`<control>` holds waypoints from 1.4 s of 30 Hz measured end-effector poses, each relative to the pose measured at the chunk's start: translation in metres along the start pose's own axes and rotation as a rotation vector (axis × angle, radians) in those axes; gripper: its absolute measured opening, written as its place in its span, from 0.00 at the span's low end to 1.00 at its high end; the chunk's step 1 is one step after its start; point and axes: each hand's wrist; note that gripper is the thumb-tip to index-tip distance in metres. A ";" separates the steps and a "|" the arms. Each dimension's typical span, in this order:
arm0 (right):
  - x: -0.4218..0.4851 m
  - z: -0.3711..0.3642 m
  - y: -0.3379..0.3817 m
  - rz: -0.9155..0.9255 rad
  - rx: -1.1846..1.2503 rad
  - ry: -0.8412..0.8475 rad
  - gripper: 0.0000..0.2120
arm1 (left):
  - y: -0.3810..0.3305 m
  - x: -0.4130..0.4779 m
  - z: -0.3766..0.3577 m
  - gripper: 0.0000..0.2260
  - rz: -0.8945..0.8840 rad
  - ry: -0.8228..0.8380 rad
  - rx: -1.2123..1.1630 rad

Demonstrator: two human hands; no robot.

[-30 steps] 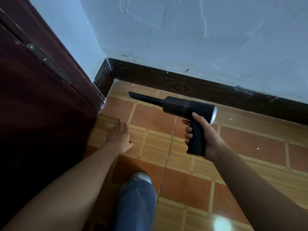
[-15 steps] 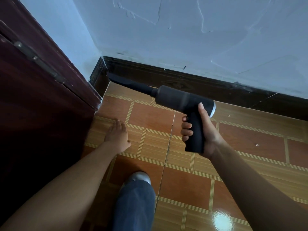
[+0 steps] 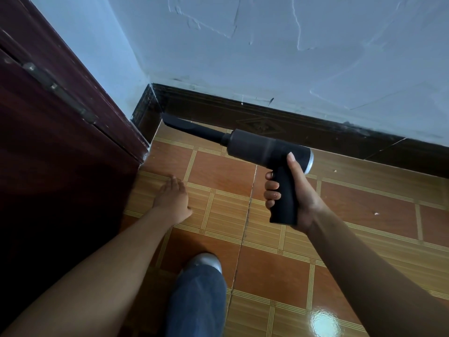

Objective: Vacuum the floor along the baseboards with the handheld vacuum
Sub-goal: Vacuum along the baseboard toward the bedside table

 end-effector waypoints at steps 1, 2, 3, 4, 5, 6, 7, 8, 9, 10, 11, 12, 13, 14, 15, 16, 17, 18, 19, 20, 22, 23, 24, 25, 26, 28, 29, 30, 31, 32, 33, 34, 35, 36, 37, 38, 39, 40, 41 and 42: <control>0.000 0.000 0.000 0.000 0.000 0.001 0.24 | 0.000 0.000 0.000 0.38 -0.003 -0.002 0.005; 0.000 0.000 0.000 -0.001 0.001 0.001 0.24 | 0.001 0.001 0.001 0.37 -0.003 -0.005 0.012; 0.001 0.000 0.000 -0.002 0.004 0.002 0.24 | 0.000 0.001 0.001 0.37 -0.002 -0.006 0.019; 0.001 0.000 0.000 -0.003 0.009 0.004 0.25 | 0.000 0.001 0.002 0.37 0.000 -0.006 0.025; 0.002 0.000 0.000 -0.005 0.015 0.004 0.25 | 0.000 0.001 0.002 0.37 0.000 -0.006 0.031; 0.003 0.000 -0.001 -0.007 0.019 0.004 0.26 | 0.000 0.001 0.003 0.37 0.000 -0.007 0.035; 0.004 0.000 -0.001 -0.008 0.022 0.004 0.27 | 0.000 0.001 0.003 0.37 -0.001 -0.012 0.039; 0.005 0.001 -0.001 -0.007 0.022 0.003 0.27 | 0.000 0.001 0.003 0.36 -0.002 -0.020 0.045; 0.007 0.001 -0.001 -0.006 0.020 0.002 0.27 | 0.000 0.001 0.003 0.36 -0.002 -0.031 0.050; 0.009 0.001 -0.001 -0.006 0.016 -0.001 0.27 | 0.000 0.001 0.004 0.35 -0.001 -0.038 0.055; 0.010 0.001 -0.001 -0.008 0.010 -0.009 0.27 | -0.001 0.001 0.005 0.35 0.000 -0.041 0.059; 0.012 0.001 -0.001 -0.011 0.003 -0.021 0.27 | -0.001 0.001 0.006 0.35 0.001 -0.039 0.063; 0.014 0.002 -0.001 -0.014 -0.004 -0.036 0.26 | -0.001 0.001 0.006 0.35 0.002 -0.039 0.067; 0.016 0.003 -0.002 -0.016 -0.011 -0.053 0.26 | -0.001 0.001 0.007 0.35 0.003 -0.042 0.072; 0.018 0.004 -0.002 -0.018 -0.019 -0.070 0.25 | -0.001 0.001 0.007 0.35 0.003 -0.044 0.077; 0.021 0.005 -0.003 -0.020 -0.026 -0.087 0.23 | -0.002 0.001 0.008 0.35 0.004 -0.044 0.082; 0.023 0.006 -0.005 -0.023 -0.030 -0.102 0.22 | -0.002 0.001 0.008 0.35 0.004 -0.041 0.086; 0.025 0.007 -0.007 -0.026 -0.030 -0.113 0.21 | -0.002 0.001 0.008 0.34 0.006 -0.036 0.090; 0.028 0.008 -0.008 -0.027 -0.030 -0.122 0.20 | -0.002 0.001 0.008 0.34 0.009 -0.033 0.093; 0.030 0.010 -0.010 -0.028 -0.030 -0.127 0.20 | -0.002 0.001 0.008 0.34 0.012 -0.032 0.096; 0.034 0.012 -0.012 -0.032 -0.033 -0.131 0.18 | -0.002 0.001 0.008 0.34 0.011 -0.036 0.108; 0.036 0.012 -0.014 -0.039 -0.036 -0.131 0.18 | -0.002 0.001 0.008 0.34 0.010 -0.037 0.116; 0.039 0.013 -0.015 -0.043 -0.040 -0.132 0.17 | -0.002 0.001 0.008 0.34 0.009 -0.037 0.123; 0.041 0.013 -0.016 -0.045 -0.042 -0.134 0.17 | -0.002 0.001 0.008 0.34 0.007 -0.037 0.128; 0.044 0.013 -0.016 -0.044 -0.043 -0.137 0.16 | -0.002 0.001 0.008 0.34 0.005 -0.036 0.133; 0.049 0.013 -0.018 -0.042 -0.046 -0.143 0.16 | -0.002 0.001 0.008 0.34 0.000 -0.043 0.143; 0.051 0.012 -0.019 -0.040 -0.048 -0.147 0.16 | -0.001 0.001 0.008 0.34 -0.003 -0.045 0.147; 0.053 0.011 -0.020 -0.038 -0.050 -0.151 0.16 | -0.001 0.000 0.008 0.34 -0.006 -0.045 0.151; 0.055 0.009 -0.021 -0.036 -0.049 -0.157 0.16 | -0.001 0.000 0.008 0.33 -0.011 -0.045 0.155; 0.056 0.008 -0.021 -0.034 -0.051 -0.159 0.16 | -0.001 0.000 0.008 0.33 -0.015 -0.046 0.161; 0.058 0.007 -0.022 -0.033 -0.055 -0.157 0.16 | -0.001 0.000 0.008 0.33 -0.018 -0.048 0.169; 0.060 0.006 -0.023 -0.032 -0.060 -0.155 0.16 | -0.001 0.000 0.008 0.33 -0.021 -0.049 0.175; 0.061 0.005 -0.024 -0.033 -0.064 -0.152 0.16 | 0.000 0.000 0.008 0.33 -0.023 -0.046 0.177; 0.063 0.004 -0.024 -0.036 -0.066 -0.151 0.16 | 0.000 0.000 0.007 0.33 -0.024 -0.043 0.173; 0.065 0.003 -0.025 -0.039 -0.065 -0.151 0.16 | 0.000 0.001 0.007 0.33 -0.026 -0.041 0.168; 0.067 0.002 -0.025 -0.042 -0.062 -0.150 0.16 | 0.001 0.001 0.007 0.33 -0.027 -0.040 0.163; 0.069 0.001 -0.026 -0.046 -0.059 -0.146 0.16 | 0.001 0.001 0.007 0.32 -0.029 -0.040 0.160; 0.071 0.000 -0.026 -0.049 -0.058 -0.140 0.16 | 0.001 0.001 0.007 0.32 -0.032 -0.040 0.160; 0.073 -0.001 -0.027 -0.054 -0.059 -0.133 0.15 | 0.002 0.001 0.007 0.32 -0.034 -0.040 0.163; 0.074 -0.002 -0.028 -0.058 -0.060 -0.129 0.15 | 0.002 0.000 0.007 0.32 -0.037 -0.041 0.167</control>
Point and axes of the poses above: each hand's wrist, its own x-axis towards the middle knuckle, its own z-axis out of the back of the hand, y = z × x, and after that the axes turned 7 degrees about x, right-handed
